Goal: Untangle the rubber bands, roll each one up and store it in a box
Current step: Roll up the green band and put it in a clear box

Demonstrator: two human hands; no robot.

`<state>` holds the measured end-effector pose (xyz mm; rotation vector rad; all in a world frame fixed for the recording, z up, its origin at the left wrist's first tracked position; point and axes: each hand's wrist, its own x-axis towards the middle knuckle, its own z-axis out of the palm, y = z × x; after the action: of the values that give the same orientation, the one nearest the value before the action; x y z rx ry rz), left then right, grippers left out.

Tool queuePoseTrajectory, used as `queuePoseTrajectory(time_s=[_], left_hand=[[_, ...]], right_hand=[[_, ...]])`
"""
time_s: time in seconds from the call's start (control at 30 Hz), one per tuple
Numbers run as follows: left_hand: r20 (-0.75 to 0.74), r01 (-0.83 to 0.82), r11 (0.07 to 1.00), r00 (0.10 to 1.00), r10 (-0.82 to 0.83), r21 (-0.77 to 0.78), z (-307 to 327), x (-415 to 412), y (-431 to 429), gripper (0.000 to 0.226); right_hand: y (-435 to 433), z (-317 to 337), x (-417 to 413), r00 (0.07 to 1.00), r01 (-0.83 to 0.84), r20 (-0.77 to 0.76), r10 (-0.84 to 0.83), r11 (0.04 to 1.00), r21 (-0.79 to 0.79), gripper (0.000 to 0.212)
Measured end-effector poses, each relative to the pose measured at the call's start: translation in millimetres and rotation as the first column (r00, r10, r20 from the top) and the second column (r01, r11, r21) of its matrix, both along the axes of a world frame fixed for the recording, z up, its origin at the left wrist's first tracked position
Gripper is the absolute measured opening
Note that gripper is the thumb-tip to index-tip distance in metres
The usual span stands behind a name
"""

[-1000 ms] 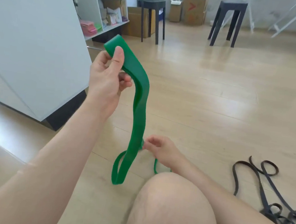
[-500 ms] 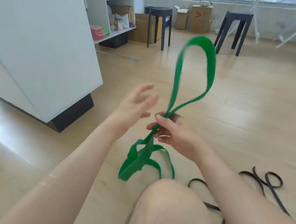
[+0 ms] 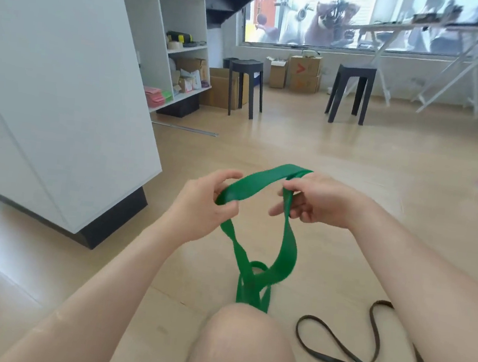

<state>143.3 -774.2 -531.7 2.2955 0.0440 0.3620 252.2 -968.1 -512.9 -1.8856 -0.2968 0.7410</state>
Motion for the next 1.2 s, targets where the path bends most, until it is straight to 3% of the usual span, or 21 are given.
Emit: queuePoseTrajectory(time_s=[0.1, 0.17, 0.2, 0.27, 0.33, 0.4, 0.53, 0.67, 0.83, 0.93, 1.03, 1.2], left_hand=[[0.141, 0.011, 0.995, 0.99, -0.025, 0.099, 37.6, 5.5, -7.1, 0.034], [0.238, 0.013, 0.985, 0.97, -0.054, 0.172, 67.0, 12.6, -17.6, 0.022], [0.279, 0.006, 0.978, 0.958, -0.065, 0.206, 80.4, 15.7, -25.1, 0.019], [0.343, 0.008, 0.968, 0.934, -0.097, 0.25, 102.6, 20.5, -42.9, 0.018], [0.378, 0.025, 0.965, 0.917, -0.126, 0.262, 116.7, 25.3, -67.3, 0.017], [0.371, 0.03, 0.972, 0.921, -0.117, 0.231, 118.7, 31.9, -82.5, 0.013], [0.246, 0.121, 0.992, 0.962, -0.122, 0.019, 96.2, 45.2, -111.3, 0.011], [0.179, 0.197, 0.976, 0.968, -0.179, -0.089, 70.9, 53.5, -143.1, 0.013], [0.165, 0.097, 0.995, 0.981, -0.099, 0.023, 56.0, 75.7, -166.6, 0.027], [0.134, 0.096, 0.993, 0.987, -0.088, -0.061, 48.5, 82.1, -176.6, 0.036], [0.063, 0.05, 0.988, 0.997, -0.041, -0.145, 35.0, 84.8, -191.4, 0.045], [-0.04, 0.064, 0.98, 0.997, -0.073, -0.19, 21.3, 93.5, -203.6, 0.053]], right_hand=[[-15.6, -5.6, 0.1, 0.997, -0.001, 0.075, 0.028, 0.94, -0.342, 0.027], [-26.4, -0.2, -7.1, 0.957, 0.033, 0.249, 0.15, 0.796, -0.605, 0.033], [-31.7, 3.6, -10.6, 0.909, 0.088, 0.359, 0.21, 0.747, -0.659, 0.035], [-39.1, 19.5, -22.2, 0.794, 0.207, 0.587, 0.158, 0.837, -0.506, 0.038], [-46.6, 39.9, -40.8, 0.761, 0.115, 0.649, 0.01, 0.982, -0.149, 0.034], [-47.3, 48.9, -52.9, 0.838, -0.013, 0.543, -0.06, 0.991, 0.13, 0.017], [-76.5, 33.0, -47.3, 0.872, 0.172, 0.385, -0.302, 0.926, 0.336, 0.025], [-110.1, 15.0, -41.8, 0.909, 0.2, 0.285, -0.303, 0.92, 0.338, 0.02], [-133.7, 3.9, -31.4, 0.975, 0.108, 0.156, -0.158, 0.952, 0.288, 0.023], [-142.7, 6.3, -28.2, 0.992, 0.102, 0.035, -0.12, 0.938, 0.331, 0.027], [-145.3, -7.3, -30.6, 0.985, 0.096, 0.112, -0.133, 0.954, 0.285, 0.022], [-144.5, -29.8, -34.5, 0.931, 0.26, 0.197, -0.308, 0.936, 0.238, 0.011]])
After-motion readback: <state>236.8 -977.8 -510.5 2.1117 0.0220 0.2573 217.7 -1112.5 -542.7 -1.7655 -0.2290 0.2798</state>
